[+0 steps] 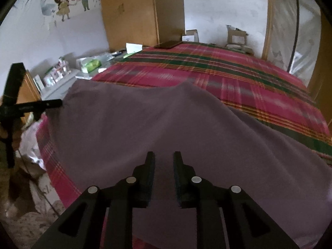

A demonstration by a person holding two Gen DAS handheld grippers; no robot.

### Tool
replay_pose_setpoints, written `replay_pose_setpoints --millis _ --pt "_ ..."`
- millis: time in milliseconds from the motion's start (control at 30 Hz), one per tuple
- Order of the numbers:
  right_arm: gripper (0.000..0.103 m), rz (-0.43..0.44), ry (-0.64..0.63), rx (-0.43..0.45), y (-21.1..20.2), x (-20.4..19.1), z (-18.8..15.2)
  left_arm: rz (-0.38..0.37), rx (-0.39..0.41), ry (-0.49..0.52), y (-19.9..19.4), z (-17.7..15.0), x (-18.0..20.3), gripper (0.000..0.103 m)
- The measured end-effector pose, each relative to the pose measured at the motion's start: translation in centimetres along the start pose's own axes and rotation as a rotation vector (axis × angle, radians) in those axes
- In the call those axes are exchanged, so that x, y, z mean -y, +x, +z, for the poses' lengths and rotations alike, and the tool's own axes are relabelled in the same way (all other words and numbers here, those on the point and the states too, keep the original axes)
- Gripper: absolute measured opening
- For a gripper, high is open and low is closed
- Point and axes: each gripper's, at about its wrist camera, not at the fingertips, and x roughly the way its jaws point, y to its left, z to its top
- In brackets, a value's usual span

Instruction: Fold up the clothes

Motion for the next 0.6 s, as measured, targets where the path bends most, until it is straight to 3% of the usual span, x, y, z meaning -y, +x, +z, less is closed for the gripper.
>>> replay_pose_setpoints --millis 367,533,600 --pt "0.019 0.031 -0.078 0.035 -0.1 -5.5 0.5 -0.122 0.040 -0.143 -2.1 -2.8 -2.6 0.026" --pt "0.019 0.057 -0.115 0.020 1.2 -8.6 0.4 -0.231 0.048 -0.259 -2.2 -3.4 -4.0 0.042" --pt "0.019 0.066 -0.106 0.007 1.8 -9.1 0.2 -0.256 0.039 -0.314 -1.9 -3.6 -4.5 0.043"
